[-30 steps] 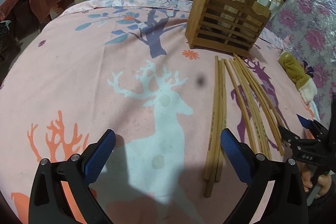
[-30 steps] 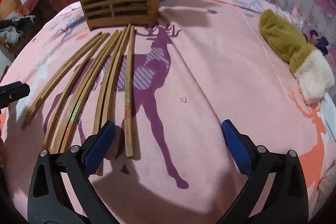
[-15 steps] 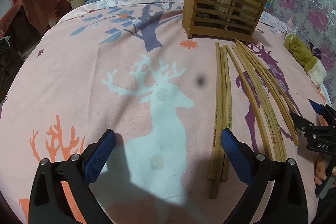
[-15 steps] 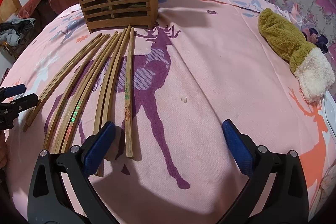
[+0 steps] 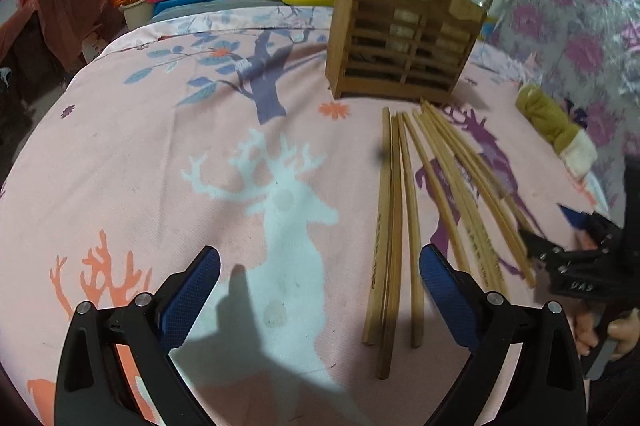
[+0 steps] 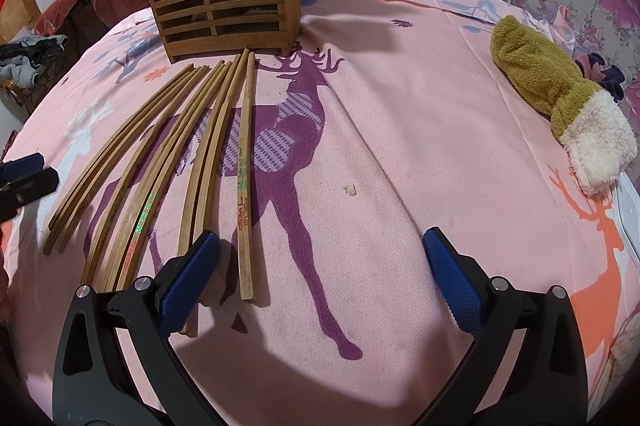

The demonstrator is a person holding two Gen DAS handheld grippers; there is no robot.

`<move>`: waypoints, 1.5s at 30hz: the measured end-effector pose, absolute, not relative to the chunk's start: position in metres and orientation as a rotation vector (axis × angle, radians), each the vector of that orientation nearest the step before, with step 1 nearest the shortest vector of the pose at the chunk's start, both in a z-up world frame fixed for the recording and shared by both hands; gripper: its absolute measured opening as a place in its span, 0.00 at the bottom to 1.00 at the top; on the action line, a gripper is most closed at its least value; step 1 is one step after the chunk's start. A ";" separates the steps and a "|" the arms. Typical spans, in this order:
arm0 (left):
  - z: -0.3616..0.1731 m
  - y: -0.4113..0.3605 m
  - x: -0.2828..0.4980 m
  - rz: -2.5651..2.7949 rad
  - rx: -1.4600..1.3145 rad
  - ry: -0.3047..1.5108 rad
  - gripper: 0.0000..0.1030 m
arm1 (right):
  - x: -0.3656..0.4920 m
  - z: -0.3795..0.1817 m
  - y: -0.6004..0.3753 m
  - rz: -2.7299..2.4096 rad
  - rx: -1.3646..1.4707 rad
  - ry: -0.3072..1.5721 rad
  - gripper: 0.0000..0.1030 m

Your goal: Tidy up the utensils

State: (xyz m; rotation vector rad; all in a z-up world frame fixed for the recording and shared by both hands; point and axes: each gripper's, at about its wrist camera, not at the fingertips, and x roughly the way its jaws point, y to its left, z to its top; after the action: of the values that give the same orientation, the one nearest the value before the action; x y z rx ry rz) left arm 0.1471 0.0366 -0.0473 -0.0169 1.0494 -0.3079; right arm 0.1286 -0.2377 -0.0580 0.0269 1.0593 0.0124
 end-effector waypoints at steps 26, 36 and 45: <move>-0.060 0.038 0.128 -0.242 0.143 1.048 0.68 | 0.115 -0.056 -0.244 0.148 -0.032 1.056 0.95; -0.056 0.032 0.118 -0.349 0.106 1.034 0.10 | 0.097 -0.042 -0.233 0.143 -0.103 0.962 0.78; -0.058 0.036 0.116 -0.365 0.057 1.033 0.23 | 0.097 -0.037 -0.244 0.162 -0.031 0.954 0.49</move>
State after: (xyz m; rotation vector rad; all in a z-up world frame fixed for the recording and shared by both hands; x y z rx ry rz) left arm 0.1161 0.0364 -0.0583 0.0569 1.0332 -0.3648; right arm 0.0968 -0.2438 -0.0374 -0.0308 0.9543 0.1621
